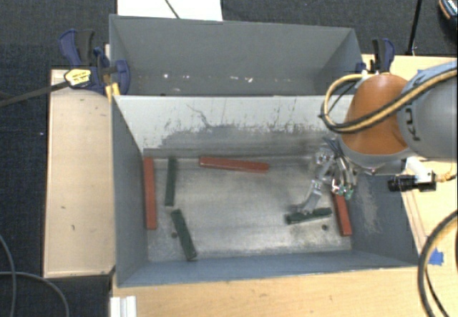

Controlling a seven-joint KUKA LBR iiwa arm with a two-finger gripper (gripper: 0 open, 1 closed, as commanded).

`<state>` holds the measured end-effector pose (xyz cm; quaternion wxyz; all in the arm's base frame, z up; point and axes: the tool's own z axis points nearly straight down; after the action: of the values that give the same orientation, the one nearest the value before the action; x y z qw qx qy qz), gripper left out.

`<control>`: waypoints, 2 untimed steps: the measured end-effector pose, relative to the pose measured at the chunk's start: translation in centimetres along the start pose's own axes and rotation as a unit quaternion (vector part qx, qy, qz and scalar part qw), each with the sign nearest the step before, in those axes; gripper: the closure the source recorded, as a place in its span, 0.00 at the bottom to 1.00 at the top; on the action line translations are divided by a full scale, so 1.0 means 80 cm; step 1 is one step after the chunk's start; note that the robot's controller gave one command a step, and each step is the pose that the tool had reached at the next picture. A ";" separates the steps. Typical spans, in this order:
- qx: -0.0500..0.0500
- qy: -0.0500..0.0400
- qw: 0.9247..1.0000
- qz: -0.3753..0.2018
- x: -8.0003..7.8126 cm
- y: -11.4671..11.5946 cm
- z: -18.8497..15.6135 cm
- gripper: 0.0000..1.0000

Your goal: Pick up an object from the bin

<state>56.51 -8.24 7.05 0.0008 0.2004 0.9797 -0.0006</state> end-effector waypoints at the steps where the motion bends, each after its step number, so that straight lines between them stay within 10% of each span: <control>1: 0.000 0.002 0.999 0.037 0.069 -0.072 -0.038 0.00; 2: -0.001 -0.002 0.986 -0.164 0.078 -0.086 -0.004 0.00</control>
Offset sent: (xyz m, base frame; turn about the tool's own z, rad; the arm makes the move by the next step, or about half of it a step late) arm -0.0711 -0.0289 0.0288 0.0667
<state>48.03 -12.13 7.39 0.0029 0.0367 0.9993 0.0002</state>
